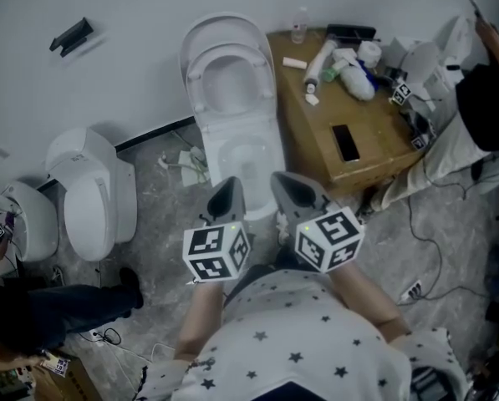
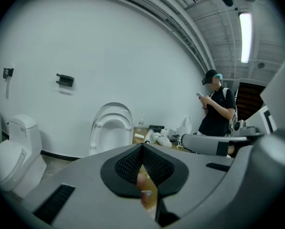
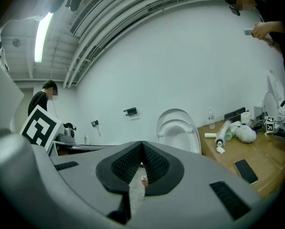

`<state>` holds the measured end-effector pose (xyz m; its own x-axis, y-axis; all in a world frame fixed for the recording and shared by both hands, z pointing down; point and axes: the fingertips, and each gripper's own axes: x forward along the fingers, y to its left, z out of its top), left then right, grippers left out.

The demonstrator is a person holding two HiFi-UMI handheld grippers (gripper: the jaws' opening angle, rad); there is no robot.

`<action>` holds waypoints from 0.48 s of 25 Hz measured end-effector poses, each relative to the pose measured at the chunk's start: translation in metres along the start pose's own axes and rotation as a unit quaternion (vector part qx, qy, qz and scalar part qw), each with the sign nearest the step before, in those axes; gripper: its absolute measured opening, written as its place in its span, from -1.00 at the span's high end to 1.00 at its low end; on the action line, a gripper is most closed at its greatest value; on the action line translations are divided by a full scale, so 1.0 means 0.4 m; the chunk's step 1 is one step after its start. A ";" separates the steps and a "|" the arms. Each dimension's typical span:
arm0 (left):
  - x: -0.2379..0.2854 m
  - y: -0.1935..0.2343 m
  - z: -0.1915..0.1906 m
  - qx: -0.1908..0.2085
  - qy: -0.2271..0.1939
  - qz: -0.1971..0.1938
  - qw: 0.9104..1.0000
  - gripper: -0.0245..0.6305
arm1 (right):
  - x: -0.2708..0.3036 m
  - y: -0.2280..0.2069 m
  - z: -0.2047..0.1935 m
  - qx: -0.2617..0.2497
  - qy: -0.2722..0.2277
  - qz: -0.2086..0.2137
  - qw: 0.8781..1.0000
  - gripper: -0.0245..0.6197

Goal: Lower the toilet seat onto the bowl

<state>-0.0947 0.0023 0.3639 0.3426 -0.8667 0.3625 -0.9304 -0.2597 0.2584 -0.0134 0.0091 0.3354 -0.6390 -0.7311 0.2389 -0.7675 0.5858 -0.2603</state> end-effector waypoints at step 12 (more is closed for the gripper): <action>0.150 0.066 0.075 -0.001 0.002 0.032 0.999 0.93 | 0.152 -0.100 0.060 -0.008 0.020 0.029 0.999 0.91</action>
<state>-0.1025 -0.0693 0.3658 0.2824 -0.8802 0.3815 -0.9502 -0.2021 0.2370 -0.0204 -0.0669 0.3378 -0.6833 -0.6818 0.2611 -0.7300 0.6321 -0.2600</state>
